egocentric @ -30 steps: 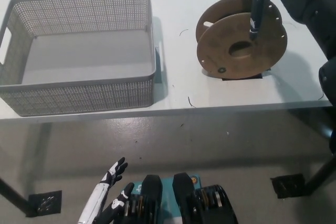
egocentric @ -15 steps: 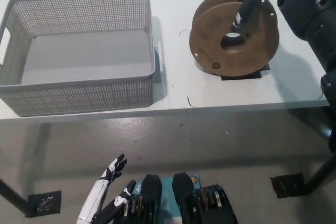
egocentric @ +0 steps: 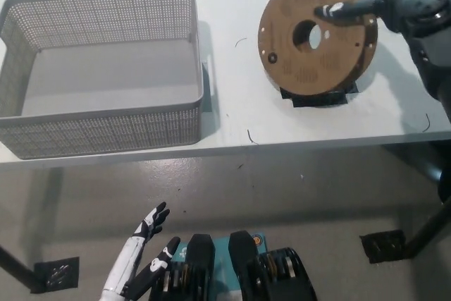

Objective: Use the right hand to pick up a 3d printing filament and place it into a container on the left side

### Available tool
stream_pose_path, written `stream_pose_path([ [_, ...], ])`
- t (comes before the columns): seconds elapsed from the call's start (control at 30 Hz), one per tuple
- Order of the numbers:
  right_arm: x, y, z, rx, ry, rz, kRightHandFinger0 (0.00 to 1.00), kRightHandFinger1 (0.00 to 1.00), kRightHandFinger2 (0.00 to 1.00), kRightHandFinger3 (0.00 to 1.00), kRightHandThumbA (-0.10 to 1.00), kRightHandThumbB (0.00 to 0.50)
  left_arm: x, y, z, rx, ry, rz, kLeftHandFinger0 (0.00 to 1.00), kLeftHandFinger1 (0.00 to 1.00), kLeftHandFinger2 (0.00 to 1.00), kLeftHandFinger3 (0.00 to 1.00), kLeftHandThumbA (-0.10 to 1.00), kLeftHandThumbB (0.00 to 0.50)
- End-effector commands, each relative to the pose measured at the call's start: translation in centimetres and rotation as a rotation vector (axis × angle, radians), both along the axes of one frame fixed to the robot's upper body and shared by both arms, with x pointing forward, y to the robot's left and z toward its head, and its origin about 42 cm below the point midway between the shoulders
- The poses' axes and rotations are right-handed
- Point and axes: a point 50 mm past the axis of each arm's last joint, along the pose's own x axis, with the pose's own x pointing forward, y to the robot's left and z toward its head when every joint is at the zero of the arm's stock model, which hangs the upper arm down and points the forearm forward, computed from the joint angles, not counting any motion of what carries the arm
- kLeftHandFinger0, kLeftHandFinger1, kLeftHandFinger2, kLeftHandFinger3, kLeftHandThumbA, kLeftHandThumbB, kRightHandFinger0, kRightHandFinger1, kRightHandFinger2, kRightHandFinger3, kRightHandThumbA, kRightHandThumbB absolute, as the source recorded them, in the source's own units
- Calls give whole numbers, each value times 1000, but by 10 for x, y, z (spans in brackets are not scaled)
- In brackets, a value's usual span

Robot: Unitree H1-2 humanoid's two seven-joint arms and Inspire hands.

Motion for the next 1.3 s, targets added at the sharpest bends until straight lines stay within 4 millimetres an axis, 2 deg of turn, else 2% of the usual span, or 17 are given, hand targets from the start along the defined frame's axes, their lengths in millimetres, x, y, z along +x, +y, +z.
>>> stream_pose_path([
  [0.0,1,-7,4,646,-1,-174,0,231,781,1000,-100,149,8,7,16,8,-61,-17,1000,1000,1000,1000,789,135],
  [0.03,-1,-12,-1,750,14,-183,0,167,685,1000,-100,120,8,7,16,4,-62,-18,1000,1000,1000,1000,783,127],
  [0.13,-6,-23,-19,933,25,-230,0,146,605,471,-100,151,7,6,15,-1,-61,-18,1000,1000,1000,1000,767,114],
  [0.2,-8,-24,-30,1043,19,-274,0,138,615,773,-100,149,7,6,13,3,-62,-18,1000,1000,1000,1000,771,124],
  [0.27,-10,-22,-37,1092,47,-307,0,131,641,820,-100,129,6,7,12,-3,-56,-17,1000,1000,1000,1000,769,123],
  [0.3,-10,-20,-40,1137,51,-297,0,109,618,1000,-100,85,5,7,12,-4,-53,-16,1000,1000,1000,1000,766,122],
  [0.4,-13,-13,-53,1268,57,-296,0,91,578,778,-100,66,6,6,11,-10,-54,-18,1000,1000,1000,1000,745,111],
  [0.5,-15,-1,-62,1408,105,-309,0,144,659,726,-100,71,6,5,11,1,-53,-18,1000,1000,1000,1000,742,107],
  [0.6,-15,17,-64,1479,136,-300,0,126,693,713,-100,72,4,5,10,8,-58,-19,1000,1000,1000,1000,763,110],
  [0.63,-15,22,-62,1494,140,-283,0,128,697,922,-100,49,5,6,10,5,-56,-18,1000,1000,1000,1000,764,109],
  [0.73,-13,34,-56,1535,140,-268,0,150,703,583,-100,95,6,7,11,6,-56,-16,1000,1000,1000,1000,786,118],
  [0.87,-9,47,-42,1578,120,-211,0,178,670,505,-100,109,6,8,11,12,-55,-18,1000,1000,1000,1000,798,110],
  [0.97,-6,57,-26,1570,97,-151,0,190,676,688,-100,106,6,8,12,11,-54,-19,1000,1000,1000,1000,802,112],
  [1.0,-4,62,-15,1567,94,-139,0,177,679,1000,-100,96,7,8,12,16,-57,-20,1000,1000,1000,1000,811,114],
  [1.13,2,78,18,1526,85,-74,0,146,651,710,-100,76,7,8,13,23,-62,-24,1000,1000,1000,1000,821,111],
  [1.17,3,85,31,1511,82,-46,0,148,645,930,-100,68,7,7,12,20,-60,-25,1000,1000,1000,1000,820,111],
  [1.27,4,98,52,1494,71,16,0,115,621,1000,-100,56,6,7,12,11,-57,-27,1000,1000,1000,1000,806,109],
])
